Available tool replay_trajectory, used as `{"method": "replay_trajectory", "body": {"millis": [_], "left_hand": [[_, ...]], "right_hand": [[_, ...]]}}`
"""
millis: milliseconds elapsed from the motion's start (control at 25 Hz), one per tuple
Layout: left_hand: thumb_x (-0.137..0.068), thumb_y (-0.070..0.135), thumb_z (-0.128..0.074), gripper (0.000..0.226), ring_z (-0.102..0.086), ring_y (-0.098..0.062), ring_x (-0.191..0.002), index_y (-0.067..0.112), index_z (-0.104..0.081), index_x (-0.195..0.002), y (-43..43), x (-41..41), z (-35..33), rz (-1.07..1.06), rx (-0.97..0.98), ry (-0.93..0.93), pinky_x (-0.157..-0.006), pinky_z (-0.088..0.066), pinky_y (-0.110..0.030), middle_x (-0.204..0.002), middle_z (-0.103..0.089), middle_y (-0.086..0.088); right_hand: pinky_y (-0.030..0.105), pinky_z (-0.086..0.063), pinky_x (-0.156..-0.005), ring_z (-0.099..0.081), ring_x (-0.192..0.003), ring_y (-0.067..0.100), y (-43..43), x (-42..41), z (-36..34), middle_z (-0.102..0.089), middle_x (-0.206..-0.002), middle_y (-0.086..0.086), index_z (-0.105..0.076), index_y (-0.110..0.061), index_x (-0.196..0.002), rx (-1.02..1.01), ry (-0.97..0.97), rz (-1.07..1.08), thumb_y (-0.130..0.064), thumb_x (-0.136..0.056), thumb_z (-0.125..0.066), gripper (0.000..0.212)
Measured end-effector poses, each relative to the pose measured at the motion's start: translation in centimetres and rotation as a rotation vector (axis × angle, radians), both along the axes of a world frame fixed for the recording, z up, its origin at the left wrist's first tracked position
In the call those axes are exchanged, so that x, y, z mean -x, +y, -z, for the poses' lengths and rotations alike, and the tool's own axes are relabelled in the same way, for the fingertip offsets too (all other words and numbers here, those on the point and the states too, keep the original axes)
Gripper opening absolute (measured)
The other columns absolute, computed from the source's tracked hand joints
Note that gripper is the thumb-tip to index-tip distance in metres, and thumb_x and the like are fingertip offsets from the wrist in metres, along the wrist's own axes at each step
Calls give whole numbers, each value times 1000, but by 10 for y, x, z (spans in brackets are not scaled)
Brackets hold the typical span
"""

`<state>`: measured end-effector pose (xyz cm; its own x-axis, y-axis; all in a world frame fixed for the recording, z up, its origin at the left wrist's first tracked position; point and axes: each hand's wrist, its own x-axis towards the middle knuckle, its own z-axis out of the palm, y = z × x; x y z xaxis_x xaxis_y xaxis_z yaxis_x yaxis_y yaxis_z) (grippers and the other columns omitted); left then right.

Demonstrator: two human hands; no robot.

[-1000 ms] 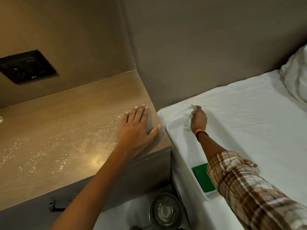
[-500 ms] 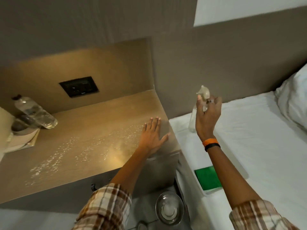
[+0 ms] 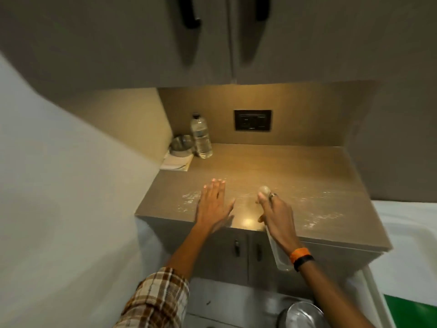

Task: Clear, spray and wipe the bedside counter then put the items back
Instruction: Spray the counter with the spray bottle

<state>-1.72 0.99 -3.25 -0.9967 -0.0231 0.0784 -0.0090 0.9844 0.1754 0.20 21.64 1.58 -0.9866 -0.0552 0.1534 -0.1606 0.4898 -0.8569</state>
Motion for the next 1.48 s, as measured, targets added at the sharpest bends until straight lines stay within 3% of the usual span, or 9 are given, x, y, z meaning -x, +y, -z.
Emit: {"method": "replay_trajectory", "body": {"millis": [280, 400, 600, 720, 880, 1080, 1240, 1360, 1480], "left_hand": [[-104, 45, -39, 63, -25, -27, -151, 11, -26, -156, -213, -18, 14, -212, -84, -9, -124, -21, -41, -163, -29, -9], [-106, 44, -33, 61, -22, -26, -152, 12, -22, -157, -237, -2, 23, -107, -127, -74, -125, -21, -42, -164, -25, -9], [-105, 47, -29, 62, -16, -21, -154, 15, -20, -158, -237, 26, 31, 51, -97, -32, -127, -14, -42, -166, -22, -5], [-106, 45, -29, 59, -19, -17, -153, 16, -23, -157, -227, 42, 31, 179, -125, -3, -126, -16, -36, -165, -25, -4], [-106, 43, -30, 56, -24, -18, -151, 15, -28, -155, -208, 63, 33, 240, -178, 24, -123, -15, -32, -162, -31, -4], [-105, 45, -30, 56, -39, -22, -141, 12, -39, -149, -193, 84, 33, 253, -126, 88, -118, -32, -37, -152, -47, -7], [-104, 50, -25, 59, -41, -22, -140, 13, -38, -149, -167, 94, 34, 270, -87, 83, -117, -33, -38, -152, -46, -7], [-104, 54, -23, 64, -35, -24, -144, 12, -35, -151, -148, 102, 33, 285, -71, 50, -120, -27, -39, -156, -40, -9], [-102, 60, -18, 71, -24, -24, -151, 14, -25, -155, -120, 106, 31, 314, -60, -7, -125, -19, -43, -163, -28, -8]], "right_hand": [[45, -57, -71, -69, -68, 26, -176, 10, 14, -74, -82, 10, -63, -11, -89, -248, -72, -260, -48, -106, -33, 51], [50, -60, -63, -71, -65, 36, -185, 63, 1, -73, -84, 21, -64, -5, -91, -167, -82, -84, -41, -108, -33, 51], [58, -59, -75, -71, -76, 39, -142, 154, -36, -73, -89, 23, -64, -3, -91, -179, -68, 339, -39, -107, -33, 50], [41, -63, -62, -71, -59, 27, -129, 145, -31, -75, -86, 15, -61, -12, -80, -241, -92, 189, -38, -108, -35, 45], [20, -56, -47, -62, -44, 4, -125, 78, 3, -73, -82, 12, -64, -6, -92, -333, -250, -87, -36, -107, -39, 41], [47, -58, -69, -61, -60, 29, -90, 61, 15, -67, -74, 16, -64, -1, -85, -403, -227, 67, -35, -108, -37, 49], [10, -43, -47, -66, -55, 19, -64, 120, -12, -67, -65, 11, -64, -6, -73, -328, -52, 435, -36, -108, -35, 54], [24, -54, -47, -70, -55, 24, -47, 151, -31, -71, -72, 12, -66, -4, -83, -193, -45, 562, -40, -106, -34, 53], [41, -62, -61, -72, -62, 31, -21, 137, -25, -72, -71, 17, -68, -2, -80, -316, -136, 440, -34, -106, -35, 53]]}}
